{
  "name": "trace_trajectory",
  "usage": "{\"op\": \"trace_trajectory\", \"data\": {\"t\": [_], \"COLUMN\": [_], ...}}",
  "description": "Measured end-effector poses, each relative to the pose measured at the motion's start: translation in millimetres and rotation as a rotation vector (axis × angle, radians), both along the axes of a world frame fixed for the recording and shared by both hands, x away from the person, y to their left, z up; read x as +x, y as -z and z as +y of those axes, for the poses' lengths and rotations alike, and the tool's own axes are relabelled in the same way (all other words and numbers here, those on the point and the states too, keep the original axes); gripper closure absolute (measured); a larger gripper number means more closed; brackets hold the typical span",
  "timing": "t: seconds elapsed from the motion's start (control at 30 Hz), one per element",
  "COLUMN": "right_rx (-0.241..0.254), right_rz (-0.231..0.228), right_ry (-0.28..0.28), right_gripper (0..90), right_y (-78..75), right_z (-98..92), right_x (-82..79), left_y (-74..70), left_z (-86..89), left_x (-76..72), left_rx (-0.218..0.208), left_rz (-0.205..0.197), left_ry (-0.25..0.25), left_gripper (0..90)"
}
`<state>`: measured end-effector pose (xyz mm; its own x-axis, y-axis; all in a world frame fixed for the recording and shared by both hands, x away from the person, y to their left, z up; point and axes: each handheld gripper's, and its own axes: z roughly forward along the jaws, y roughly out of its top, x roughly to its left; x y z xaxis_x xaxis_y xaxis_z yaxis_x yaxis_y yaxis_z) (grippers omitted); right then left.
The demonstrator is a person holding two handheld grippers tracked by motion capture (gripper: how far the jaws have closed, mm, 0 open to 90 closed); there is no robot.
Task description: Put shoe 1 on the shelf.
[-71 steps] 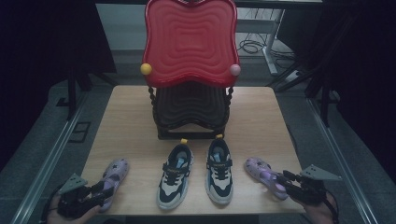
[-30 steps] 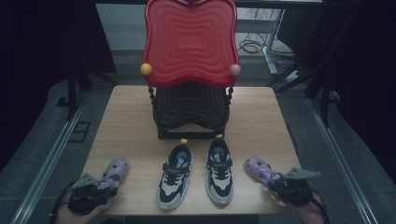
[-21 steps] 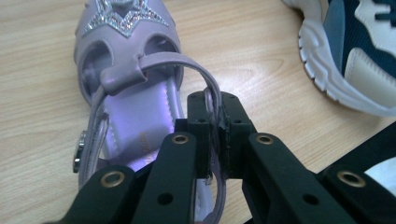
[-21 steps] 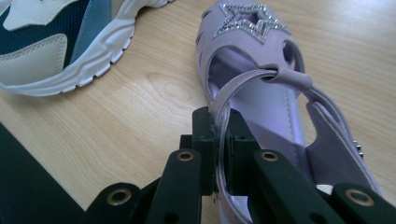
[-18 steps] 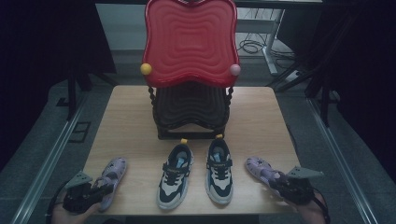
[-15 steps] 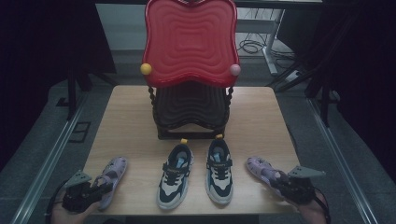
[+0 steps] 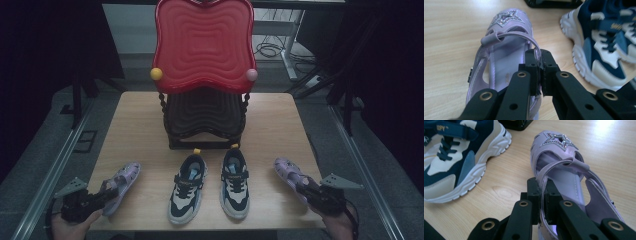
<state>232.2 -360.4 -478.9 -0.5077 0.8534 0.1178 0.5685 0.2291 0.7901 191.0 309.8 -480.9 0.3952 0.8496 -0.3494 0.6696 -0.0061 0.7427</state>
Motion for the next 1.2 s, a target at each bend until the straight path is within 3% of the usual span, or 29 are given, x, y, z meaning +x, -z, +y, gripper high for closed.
{"op": "trace_trajectory", "data": {"t": [0.13, 0.27, 0.5, 0.67, 0.9, 1.2], "right_rx": [0.023, 0.027, 0.087, 0.136, 0.212, 0.229], "right_rz": [-0.032, -0.062, -0.097, -0.12, -0.15, -0.173], "right_ry": [0.015, 0.001, -0.006, -0.012, -0.012, -0.013], "right_gripper": [85.4, 85.3, 85.3, 85.3, 85.3, 85.3], "right_y": [-4.0, -8.1, -14.2, -18.7, -24.2, -28.2], "right_z": [3.8, 10.7, 18.3, 24.6, 32.4, 41.6], "right_x": [0.5, 2.1, 6.8, 11.6, 15.0, 16.6], "left_y": [-5.7, -11.6, -21.0, -27.0, -34.0, -41.7], "left_z": [-4.0, -8.7, -16.8, -20.2, -27.8, -41.1], "left_x": [5.7, 12.4, 19.6, 24.0, 32.3, 41.5], "left_rx": [-0.057, -0.085, -0.109, -0.134, -0.136, -0.146], "left_rz": [-0.028, -0.055, -0.107, -0.128, -0.151, -0.178], "left_ry": [0.012, 0.022, 0.027, 0.037, 0.045, 0.068], "left_gripper": [86.3, 86.3, 86.3, 86.3, 86.3, 86.3]}}
